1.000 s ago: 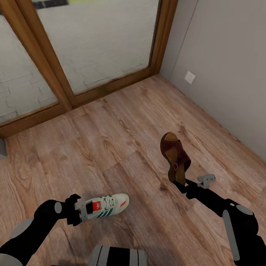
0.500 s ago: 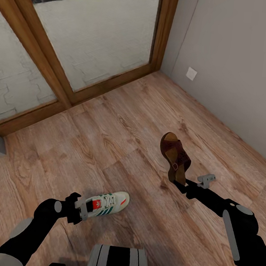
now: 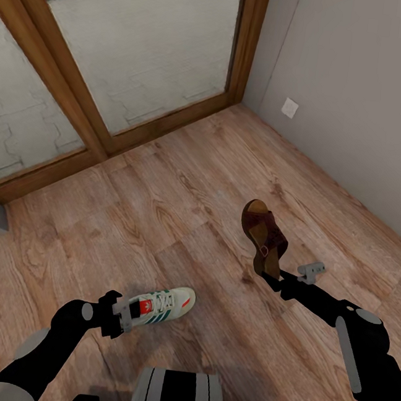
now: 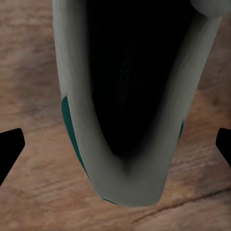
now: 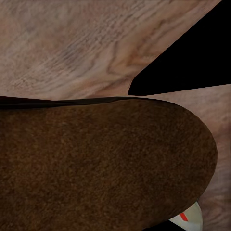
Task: Pick up the two gym shoes and the two sandals from the corridor floor and place them onto the hallstand (shoe rack) in the corridor, making sure they are on the rack and not on the floor. Arrange them so the two gym shoes are next to each other and the two sandals are next to each other.
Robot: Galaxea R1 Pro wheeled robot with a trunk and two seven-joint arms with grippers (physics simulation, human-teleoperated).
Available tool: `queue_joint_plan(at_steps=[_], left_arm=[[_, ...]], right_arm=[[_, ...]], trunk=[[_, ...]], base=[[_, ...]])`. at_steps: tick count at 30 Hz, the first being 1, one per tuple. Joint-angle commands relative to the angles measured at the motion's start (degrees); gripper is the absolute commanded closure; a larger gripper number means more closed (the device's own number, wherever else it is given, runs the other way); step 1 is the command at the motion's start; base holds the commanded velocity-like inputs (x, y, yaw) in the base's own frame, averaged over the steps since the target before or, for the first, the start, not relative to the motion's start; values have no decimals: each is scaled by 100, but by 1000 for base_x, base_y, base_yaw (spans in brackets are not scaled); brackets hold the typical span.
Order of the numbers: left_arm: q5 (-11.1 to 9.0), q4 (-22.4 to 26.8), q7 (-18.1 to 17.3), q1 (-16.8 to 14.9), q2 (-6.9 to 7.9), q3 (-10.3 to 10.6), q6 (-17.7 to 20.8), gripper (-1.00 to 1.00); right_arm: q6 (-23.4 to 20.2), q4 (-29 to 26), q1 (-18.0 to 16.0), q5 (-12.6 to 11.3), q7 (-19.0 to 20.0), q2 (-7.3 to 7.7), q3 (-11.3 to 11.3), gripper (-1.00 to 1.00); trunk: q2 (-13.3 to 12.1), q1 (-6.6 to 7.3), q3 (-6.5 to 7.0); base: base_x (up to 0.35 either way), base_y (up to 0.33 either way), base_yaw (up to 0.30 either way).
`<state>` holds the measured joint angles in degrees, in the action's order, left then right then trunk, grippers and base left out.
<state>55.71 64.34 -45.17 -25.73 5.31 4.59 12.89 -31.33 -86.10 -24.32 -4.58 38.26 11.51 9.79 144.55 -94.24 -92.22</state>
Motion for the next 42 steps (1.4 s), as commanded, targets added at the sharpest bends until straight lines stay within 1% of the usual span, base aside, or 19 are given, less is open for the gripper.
queue_joint_plan(at_steps=[1, 2, 10, 15, 23, 26, 38, 42], left_arm=[[10, 10, -21, -2, 5, 15, 47, -100], [10, 10, -20, -2, 5, 15, 47, -100], [10, 8, -21, -2, 13, 7, 47, -100], [10, 9, -19, -2, 19, 7, 47, -100], [10, 8, -20, -2, 22, 7, 47, -100], [10, 8, -21, -2, 22, 7, 47, -100], [10, 8, -19, -2, 22, 7, 47, -100], [10, 8, -19, -2, 22, 0, 48, -100]], right_arm=[[-67, -3, -3, -78, -5, 0, 5, 100], [-67, -3, -2, -78, -7, 0, 5, 100], [-67, -3, -2, -78, -7, 0, 5, 100], [-67, -3, -2, -78, -7, 0, 5, 100], [-67, -3, -4, -78, -5, 0, 5, 100], [-67, -3, -4, -78, -6, 0, 5, 100], [-67, -3, -2, -78, -6, 0, 5, 100], [-67, -3, -2, -78, -8, 0, 5, 100]], trunk=[[3, -1, -26], [4, -4, -48], [4, -4, -48], [11, -17, -159], [11, -17, -159], [15, -25, -226], [15, -25, -226], [15, -25, -226]], base=[[0, 0, 0], [0, 0, 0], [0, 0, 0], [0, 0, 0], [0, 0, 0], [0, 0, 0], [2, 0, 0], [127, -37, 0]])
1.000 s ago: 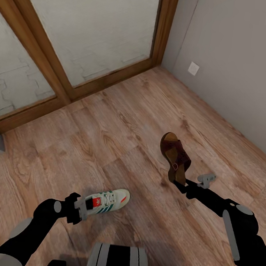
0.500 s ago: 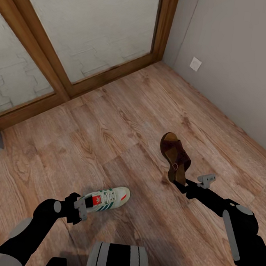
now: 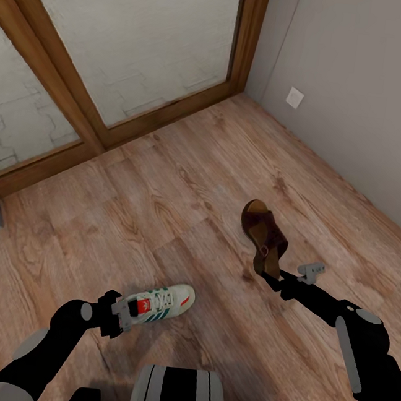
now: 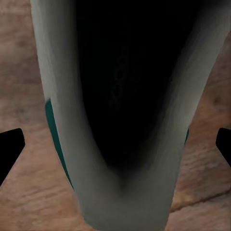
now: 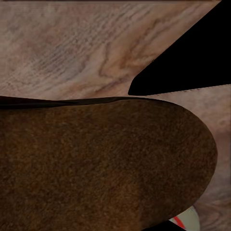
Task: Pick up the two gym shoes and the two sandals from the corridor floor and place them onto the hallstand (shoe rack) in the corridor, making sure they are on the rack and not on the floor. Arrange them so the two gym shoes are next to each other and the two sandals are next to each other.
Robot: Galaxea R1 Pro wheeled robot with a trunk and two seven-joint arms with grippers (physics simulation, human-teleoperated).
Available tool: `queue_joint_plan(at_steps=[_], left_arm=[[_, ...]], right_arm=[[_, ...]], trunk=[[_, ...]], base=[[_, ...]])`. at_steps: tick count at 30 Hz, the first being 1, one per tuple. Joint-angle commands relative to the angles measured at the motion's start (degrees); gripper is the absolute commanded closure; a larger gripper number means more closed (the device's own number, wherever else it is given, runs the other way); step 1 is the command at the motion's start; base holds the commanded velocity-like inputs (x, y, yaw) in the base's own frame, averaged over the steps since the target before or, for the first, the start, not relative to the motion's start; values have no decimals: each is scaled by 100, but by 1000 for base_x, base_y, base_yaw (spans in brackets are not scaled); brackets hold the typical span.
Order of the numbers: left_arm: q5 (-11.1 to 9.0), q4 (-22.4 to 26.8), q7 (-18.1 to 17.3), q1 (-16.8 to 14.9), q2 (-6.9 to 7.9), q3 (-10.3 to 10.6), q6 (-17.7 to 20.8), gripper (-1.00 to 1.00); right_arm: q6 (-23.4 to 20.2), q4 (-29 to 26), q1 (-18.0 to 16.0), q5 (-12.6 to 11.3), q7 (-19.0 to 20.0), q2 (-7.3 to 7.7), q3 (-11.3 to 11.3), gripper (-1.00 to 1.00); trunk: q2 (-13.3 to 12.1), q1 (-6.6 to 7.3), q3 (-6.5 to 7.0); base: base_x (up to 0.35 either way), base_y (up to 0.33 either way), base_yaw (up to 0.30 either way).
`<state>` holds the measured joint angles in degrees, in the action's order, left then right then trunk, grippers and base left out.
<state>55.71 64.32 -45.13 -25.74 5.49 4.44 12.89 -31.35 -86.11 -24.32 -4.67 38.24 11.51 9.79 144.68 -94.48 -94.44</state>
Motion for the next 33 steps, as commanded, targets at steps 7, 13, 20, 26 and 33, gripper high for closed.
queue_joint_plan(at_steps=[7, 13, 20, 26, 33], left_arm=[[10, 10, -23, -1, 5, 13, 47, -100], [10, 10, -23, -1, 5, 13, 47, -100], [10, 10, -23, -1, 9, 13, 47, -100], [10, 10, -23, -1, 13, 5, 47, -100], [10, 10, -23, 0, 13, 4, 47, -100]], right_arm=[[-65, -2, -3, -69, -4, 0, 5, 100], [-65, -2, -3, -69, -4, 0, 5, 100], [-65, -2, -3, -69, -4, 0, 5, 100], [-65, -2, -4, -69, -5, 0, 5, 100], [-65, -2, -3, -69, -4, 0, 5, 100]], trunk=[[1, 0, -3], [1, 0, -3], [1, 0, -3], [1, 0, -3], [1, 0, -3]], base=[[32, -13, 0], [25, -16, 0], [62, -73, 0], [2, -3, 0], [0, 0, 0]])
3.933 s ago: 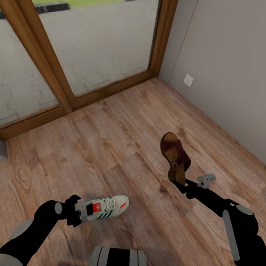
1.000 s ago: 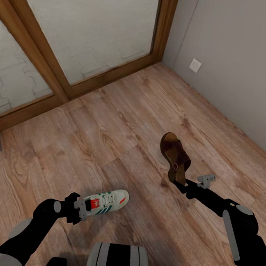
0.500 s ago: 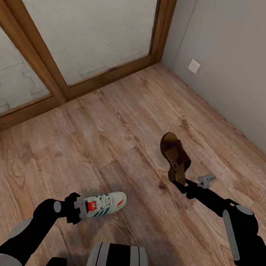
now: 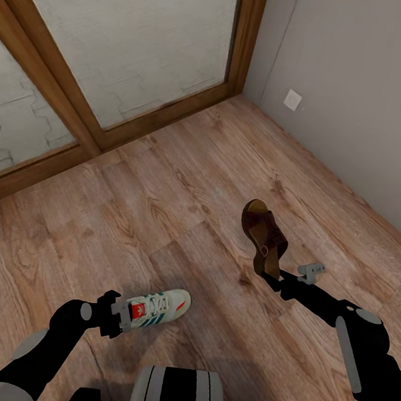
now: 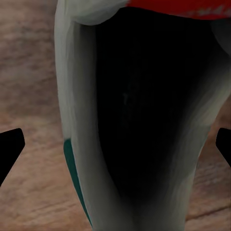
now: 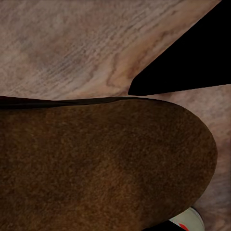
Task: Pick up the two gym shoes and the two sandals from the corridor floor and place them onto the hallstand (shoe rack) in the corridor, making sure they are on the rack and not on the floor. Arrange them so the two gym shoes are next to each other and the two sandals are next to each other.
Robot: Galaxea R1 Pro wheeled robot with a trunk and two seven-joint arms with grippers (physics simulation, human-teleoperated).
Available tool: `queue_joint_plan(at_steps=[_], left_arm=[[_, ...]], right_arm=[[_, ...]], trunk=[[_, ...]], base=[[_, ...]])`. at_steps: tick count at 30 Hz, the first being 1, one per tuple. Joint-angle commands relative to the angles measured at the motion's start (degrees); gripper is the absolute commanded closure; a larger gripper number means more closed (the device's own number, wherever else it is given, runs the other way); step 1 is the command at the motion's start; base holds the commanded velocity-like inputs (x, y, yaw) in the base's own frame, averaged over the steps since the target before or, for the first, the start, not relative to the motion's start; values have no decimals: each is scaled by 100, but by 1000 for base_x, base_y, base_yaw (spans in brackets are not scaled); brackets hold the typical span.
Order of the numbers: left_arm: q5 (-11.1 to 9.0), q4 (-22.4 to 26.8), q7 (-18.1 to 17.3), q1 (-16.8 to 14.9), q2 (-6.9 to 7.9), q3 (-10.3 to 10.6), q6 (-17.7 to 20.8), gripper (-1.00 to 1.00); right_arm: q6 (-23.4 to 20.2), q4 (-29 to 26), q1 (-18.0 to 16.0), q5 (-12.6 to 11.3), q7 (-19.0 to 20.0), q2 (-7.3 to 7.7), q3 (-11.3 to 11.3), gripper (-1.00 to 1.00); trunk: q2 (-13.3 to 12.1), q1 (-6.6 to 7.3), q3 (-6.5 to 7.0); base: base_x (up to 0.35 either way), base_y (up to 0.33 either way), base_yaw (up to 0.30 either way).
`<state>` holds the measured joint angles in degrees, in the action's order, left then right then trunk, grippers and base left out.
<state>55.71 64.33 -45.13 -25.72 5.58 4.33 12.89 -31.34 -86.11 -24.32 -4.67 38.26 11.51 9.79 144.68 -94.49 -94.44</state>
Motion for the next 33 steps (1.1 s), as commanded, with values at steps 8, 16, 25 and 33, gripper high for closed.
queue_joint_plan(at_steps=[8, 16, 25, 33], left_arm=[[47, -6, -22, 28, 6, 15, 47, -100], [129, 1, -22, 32, 5, 15, 47, -100], [142, 1, -22, 32, 5, 10, 54, -100], [142, 1, -22, 32, 5, 6, 52, -100]], right_arm=[[-65, -3, -2, -72, -4, 0, 5, 100], [-65, -3, -4, -77, -8, 0, 5, 100], [-65, -3, -2, -74, -10, 0, 5, 100], [-65, -3, -2, -70, -11, 0, 5, 100]], trunk=[[1, 1, -3], [8, -12, -118], [8, -12, -133], [12, -20, -201]], base=[[0, 0, 0], [0, 0, 0], [0, 0, 0], [0, 0, 0]])
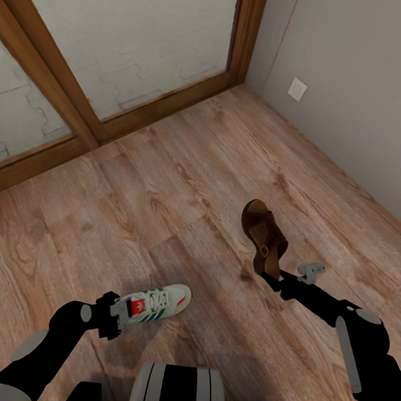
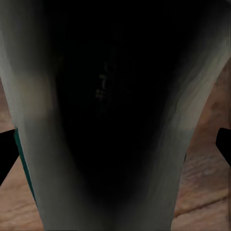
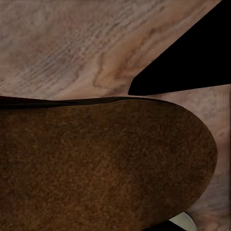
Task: Pick up the two gym shoes and the two sandals from the corridor floor and place them onto the hallstand (shoe rack) in the corridor, making sure they are on the rack and not on the floor. Arrange them so the two gym shoes are next to each other and the two sandals are next to each other.
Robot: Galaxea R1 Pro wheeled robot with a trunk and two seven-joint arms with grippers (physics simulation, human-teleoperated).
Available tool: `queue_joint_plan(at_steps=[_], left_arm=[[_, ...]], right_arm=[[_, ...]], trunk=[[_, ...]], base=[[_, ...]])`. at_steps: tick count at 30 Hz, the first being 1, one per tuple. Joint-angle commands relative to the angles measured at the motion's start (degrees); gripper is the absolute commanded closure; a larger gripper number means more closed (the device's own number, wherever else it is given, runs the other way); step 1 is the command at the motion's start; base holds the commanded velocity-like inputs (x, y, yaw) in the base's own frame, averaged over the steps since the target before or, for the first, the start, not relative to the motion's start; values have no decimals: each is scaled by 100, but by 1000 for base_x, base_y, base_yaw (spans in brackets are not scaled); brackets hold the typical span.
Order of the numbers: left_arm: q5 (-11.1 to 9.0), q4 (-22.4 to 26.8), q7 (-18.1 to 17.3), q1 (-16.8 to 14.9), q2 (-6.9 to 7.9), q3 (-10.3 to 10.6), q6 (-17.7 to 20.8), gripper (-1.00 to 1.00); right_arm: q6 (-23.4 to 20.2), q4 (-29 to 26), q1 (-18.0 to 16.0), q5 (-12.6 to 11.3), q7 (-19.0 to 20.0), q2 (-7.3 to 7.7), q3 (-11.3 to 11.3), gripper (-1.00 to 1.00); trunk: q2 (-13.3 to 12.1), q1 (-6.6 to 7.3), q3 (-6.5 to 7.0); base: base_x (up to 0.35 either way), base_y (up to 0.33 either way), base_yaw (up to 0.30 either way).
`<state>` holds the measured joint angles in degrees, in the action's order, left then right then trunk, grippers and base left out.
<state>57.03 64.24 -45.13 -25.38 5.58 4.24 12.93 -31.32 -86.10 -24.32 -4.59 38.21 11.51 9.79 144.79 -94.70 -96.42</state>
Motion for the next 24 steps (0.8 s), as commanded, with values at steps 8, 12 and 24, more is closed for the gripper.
queue_joint_plan(at_steps=[8, 12, 24], left_arm=[[10, 10, -22, -2, 6, 15, 51, -100], [10, 10, -22, -2, 12, 15, 51, -100], [10, -22, 215, -2, 13, 7, 56, 100]], right_arm=[[-67, -3, -3, -83, -6, 0, 5, 100], [-67, -3, -3, -83, -7, 0, 5, 100], [-67, -3, -3, -85, -3, 0, 5, 100]], trunk=[[6, -7, -105], [6, -7, -108], [6, -7, -108]], base=[[0, 0, 0], [0, 0, 0], [0, 0, 0]])
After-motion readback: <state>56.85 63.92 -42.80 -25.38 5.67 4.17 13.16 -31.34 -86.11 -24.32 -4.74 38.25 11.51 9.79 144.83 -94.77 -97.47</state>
